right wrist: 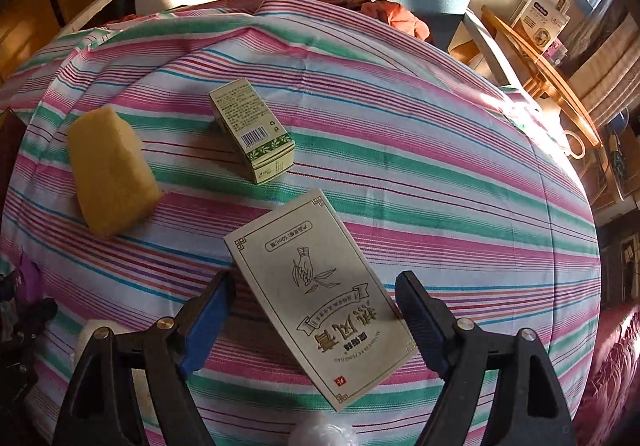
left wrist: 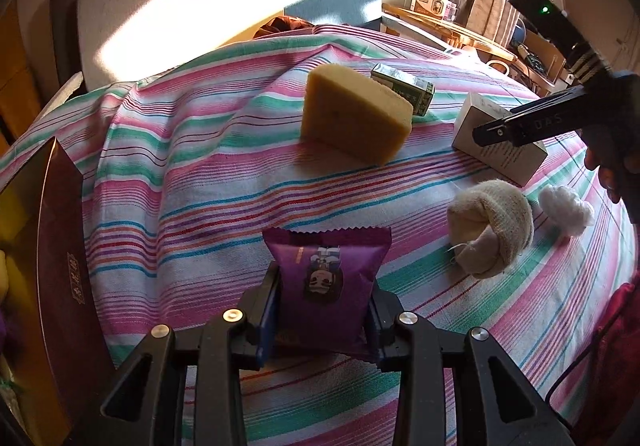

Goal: Organize objects
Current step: 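Lift the purple packet with the left gripper while the right grasps the white medicine box, then carry the purple packet into the tray and release it with the left while the right holds the box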

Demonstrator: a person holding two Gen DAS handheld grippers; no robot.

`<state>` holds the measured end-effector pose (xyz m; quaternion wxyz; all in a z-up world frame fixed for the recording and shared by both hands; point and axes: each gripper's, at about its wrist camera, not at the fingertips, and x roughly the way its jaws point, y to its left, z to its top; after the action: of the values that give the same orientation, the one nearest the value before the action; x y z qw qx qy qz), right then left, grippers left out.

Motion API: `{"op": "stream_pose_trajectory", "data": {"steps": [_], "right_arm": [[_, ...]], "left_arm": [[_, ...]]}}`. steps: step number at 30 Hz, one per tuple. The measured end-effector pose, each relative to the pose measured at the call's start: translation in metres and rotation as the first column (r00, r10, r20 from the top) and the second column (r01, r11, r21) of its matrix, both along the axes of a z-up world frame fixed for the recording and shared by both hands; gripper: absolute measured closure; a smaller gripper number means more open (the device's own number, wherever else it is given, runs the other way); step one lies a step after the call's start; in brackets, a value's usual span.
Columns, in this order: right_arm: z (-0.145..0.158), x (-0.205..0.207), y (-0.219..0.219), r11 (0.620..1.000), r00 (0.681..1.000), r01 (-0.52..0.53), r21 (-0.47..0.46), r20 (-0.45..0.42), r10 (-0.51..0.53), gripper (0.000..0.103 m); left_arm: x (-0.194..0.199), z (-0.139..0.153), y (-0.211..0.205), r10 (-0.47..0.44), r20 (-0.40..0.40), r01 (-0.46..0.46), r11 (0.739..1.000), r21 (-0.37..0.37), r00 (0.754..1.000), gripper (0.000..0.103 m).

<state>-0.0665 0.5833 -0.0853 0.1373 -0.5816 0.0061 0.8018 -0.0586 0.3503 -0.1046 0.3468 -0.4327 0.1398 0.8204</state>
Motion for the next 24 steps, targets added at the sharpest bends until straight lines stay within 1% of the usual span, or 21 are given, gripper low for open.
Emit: {"op": "stream_pose_trajectory", "data": {"steps": [1, 3, 7, 9, 10, 12, 14, 16, 18, 20, 24], "right_arm": [[-0.002, 0.001, 0.000, 1.000, 1.000, 0.020, -0.002, -0.001, -0.020, 0.038], [-0.001, 0.008, -0.001, 0.997, 0.997, 0.073, -0.041, -0.028, -0.074, 0.052], [0.006, 0.028, -0.013, 0.989, 0.986, 0.140, -0.055, -0.084, -0.144, 0.052], [-0.001, 0.037, -0.014, 0.982, 0.978, 0.181, -0.061, -0.094, -0.186, 0.052], [-0.001, 0.042, -0.013, 0.977, 0.971, 0.199, -0.073, -0.120, -0.206, 0.052], [-0.004, 0.048, -0.007, 0.965, 0.960, 0.232, -0.118, -0.134, -0.248, 0.052], [-0.009, 0.046, -0.005, 0.963, 0.961, 0.235, -0.134, -0.119, -0.251, 0.052], [-0.018, 0.042, -0.010, 0.968, 0.968, 0.224, -0.111, -0.089, -0.234, 0.051], [-0.019, 0.041, -0.012, 0.970, 0.969, 0.223, -0.097, -0.085, -0.232, 0.051], [-0.019, 0.043, -0.010, 0.968, 0.967, 0.227, -0.112, -0.090, -0.237, 0.051], [-0.020, 0.044, -0.010, 0.967, 0.966, 0.226, -0.120, -0.097, -0.238, 0.051]], "left_arm": [[0.000, 0.000, 0.000, 0.000, -0.001, 0.000, 1.000, 0.000, 1.000, 0.065], [0.001, 0.000, 0.000, -0.001, -0.006, 0.001, 1.000, -0.001, 1.000, 0.065], [0.000, 0.001, 0.000, -0.001, -0.003, 0.001, 1.000, -0.002, 1.000, 0.067], [-0.001, 0.004, -0.002, 0.000, 0.014, 0.000, 1.000, -0.001, 1.000, 0.069], [-0.001, 0.006, -0.005, 0.002, 0.024, -0.002, 1.000, 0.003, 1.000, 0.069], [0.003, 0.015, -0.014, 0.009, 0.034, -0.010, 1.000, 0.024, 0.999, 0.069], [0.011, 0.029, -0.024, 0.002, 0.006, -0.003, 0.999, 0.046, 1.000, 0.069], [0.018, 0.042, -0.035, 0.009, 0.004, -0.009, 0.997, 0.072, 1.000, 0.069], [0.023, 0.053, -0.050, 0.025, -0.005, -0.025, 0.995, 0.094, 1.000, 0.069], [0.028, 0.062, -0.064, 0.042, -0.006, -0.041, 0.993, 0.109, 0.999, 0.069], [0.034, 0.076, -0.094, 0.094, -0.040, -0.089, 0.991, 0.101, 0.995, 0.069]]}}
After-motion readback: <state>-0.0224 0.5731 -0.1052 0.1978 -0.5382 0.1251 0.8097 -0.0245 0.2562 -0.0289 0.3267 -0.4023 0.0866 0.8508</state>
